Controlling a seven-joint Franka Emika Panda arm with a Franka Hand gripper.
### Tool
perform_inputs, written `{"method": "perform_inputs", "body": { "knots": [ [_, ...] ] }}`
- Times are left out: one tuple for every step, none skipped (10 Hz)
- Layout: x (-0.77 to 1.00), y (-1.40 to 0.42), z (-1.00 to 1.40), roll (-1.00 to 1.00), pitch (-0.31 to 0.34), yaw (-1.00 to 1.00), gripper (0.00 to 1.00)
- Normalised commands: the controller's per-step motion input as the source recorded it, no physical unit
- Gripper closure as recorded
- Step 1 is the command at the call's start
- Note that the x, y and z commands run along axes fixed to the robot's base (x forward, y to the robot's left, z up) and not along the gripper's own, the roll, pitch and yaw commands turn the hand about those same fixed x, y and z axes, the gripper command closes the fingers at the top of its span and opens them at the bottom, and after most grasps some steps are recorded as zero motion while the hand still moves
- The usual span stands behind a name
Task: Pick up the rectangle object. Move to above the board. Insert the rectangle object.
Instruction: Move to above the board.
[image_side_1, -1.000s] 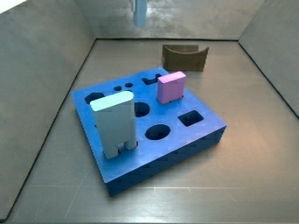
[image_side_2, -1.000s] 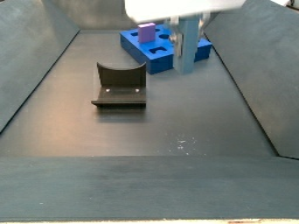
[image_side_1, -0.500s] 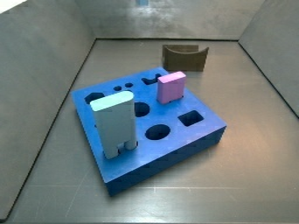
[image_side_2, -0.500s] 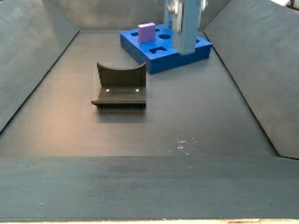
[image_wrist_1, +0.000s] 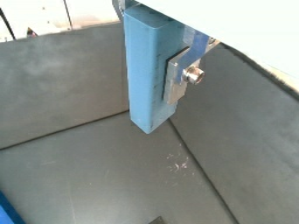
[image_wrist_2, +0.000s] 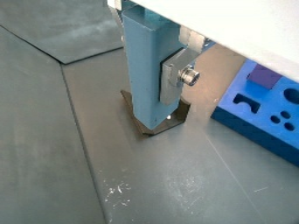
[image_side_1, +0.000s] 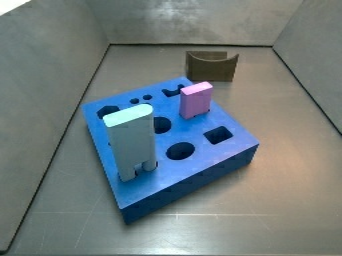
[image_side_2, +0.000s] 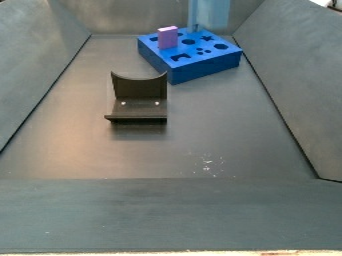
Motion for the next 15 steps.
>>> {"method": "perform_inputs", "body": {
  "knots": [
    [0.02, 0.05, 0.65, 0.01, 0.123, -0.03, 1.0],
    [0.01, 0.04, 0.49, 0.01, 0.12, -0.03, 1.0],
    [0.01, 0.03, 0.33, 0.02, 0.118, -0.03, 1.0],
    [0.01, 0.02, 0.17, 0.02, 0.122, -0.03, 1.0],
    [0.01, -1.0, -0.33, -0.06, 0.012, -1.0, 1.0],
    [0.01, -1.0, -0.33, -0.06, 0.006, -1.0, 1.0],
    [0.01, -1.0, -0.33, -0.08, -0.022, -1.0, 1.0],
    [0.0, -1.0, -0.33, -0.11, -0.029, -1.0, 1.0],
    [0.0, -1.0, -0.33, -0.12, -0.036, -1.0, 1.0],
    [0.0, -1.0, -0.33, -0.18, -0.027, -1.0, 1.0],
    [0.01, -1.0, -0.34, -0.2, -0.002, -0.5, 1.0],
    [0.01, -1.0, -0.34, -0.19, 0.027, -0.26, 1.0],
    [0.01, -1.0, -0.34, -0.13, 0.018, -0.08, 1.0],
    [0.01, -1.0, -0.34, -0.07, -0.003, -0.03, 1.0],
    [0.02, -1.0, -0.34, -0.03, -0.005, 0.0, 1.0]
  ]
}}
